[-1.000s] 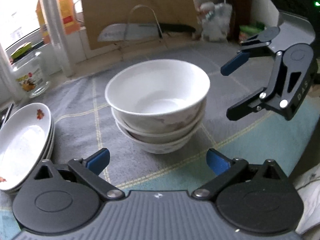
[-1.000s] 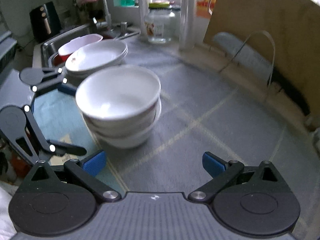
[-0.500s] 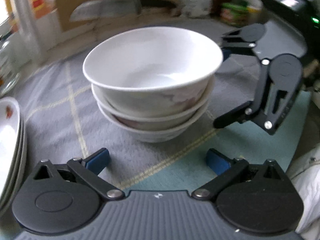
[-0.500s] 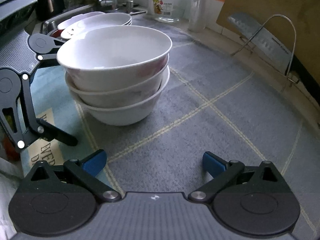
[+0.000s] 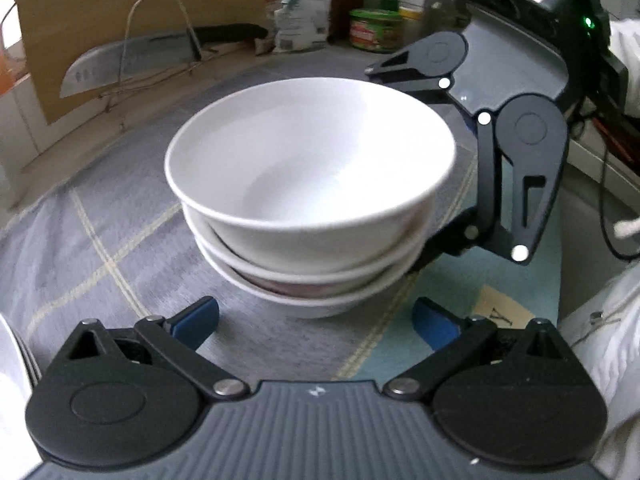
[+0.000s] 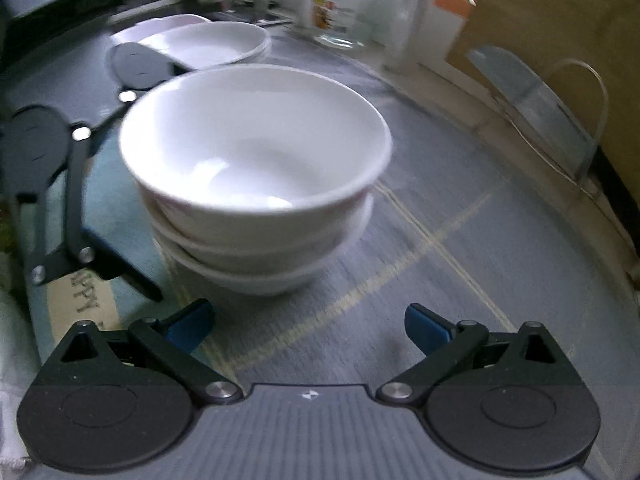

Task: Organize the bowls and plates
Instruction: 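Close the left tool on the bowl stack while the right tool grips its other side, then lift the bowl stack with both tools and carry it over the plate stack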

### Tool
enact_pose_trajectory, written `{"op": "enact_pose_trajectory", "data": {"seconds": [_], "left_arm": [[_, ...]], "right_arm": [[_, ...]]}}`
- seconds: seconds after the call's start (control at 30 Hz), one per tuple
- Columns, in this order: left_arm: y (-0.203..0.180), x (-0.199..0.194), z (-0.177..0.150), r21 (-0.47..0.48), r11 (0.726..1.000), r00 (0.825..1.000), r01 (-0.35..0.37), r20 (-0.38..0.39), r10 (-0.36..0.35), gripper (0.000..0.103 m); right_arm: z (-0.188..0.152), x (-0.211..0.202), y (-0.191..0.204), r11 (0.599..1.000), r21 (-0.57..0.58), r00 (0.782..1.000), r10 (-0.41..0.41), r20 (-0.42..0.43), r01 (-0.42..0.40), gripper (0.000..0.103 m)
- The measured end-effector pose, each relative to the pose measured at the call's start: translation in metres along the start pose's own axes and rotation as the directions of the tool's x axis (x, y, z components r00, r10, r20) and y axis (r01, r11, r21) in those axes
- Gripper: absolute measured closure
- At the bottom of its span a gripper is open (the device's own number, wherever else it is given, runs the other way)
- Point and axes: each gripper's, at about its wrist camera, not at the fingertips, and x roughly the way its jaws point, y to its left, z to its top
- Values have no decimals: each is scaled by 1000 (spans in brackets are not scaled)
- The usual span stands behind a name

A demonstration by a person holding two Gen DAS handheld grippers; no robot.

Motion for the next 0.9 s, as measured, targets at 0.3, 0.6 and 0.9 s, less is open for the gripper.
{"op": "enact_pose_trajectory", "data": {"seconds": [0.3, 0.6, 0.9], "left_arm": [[15, -3, 10, 101, 991, 996, 91, -11, -90, 11], [23, -5, 20, 139, 978, 988, 153, -40, -149, 21], [25, -4, 24, 153, 973, 985, 172, -49, -166, 20]], "right_arm": [[18, -1, -1, 989, -82, 992, 128, 20, -126, 14], [19, -6, -2, 984, -109, 989, 146, 7, -144, 17], [22, -8, -3, 981, -121, 988, 151, -10, -151, 18]]}}
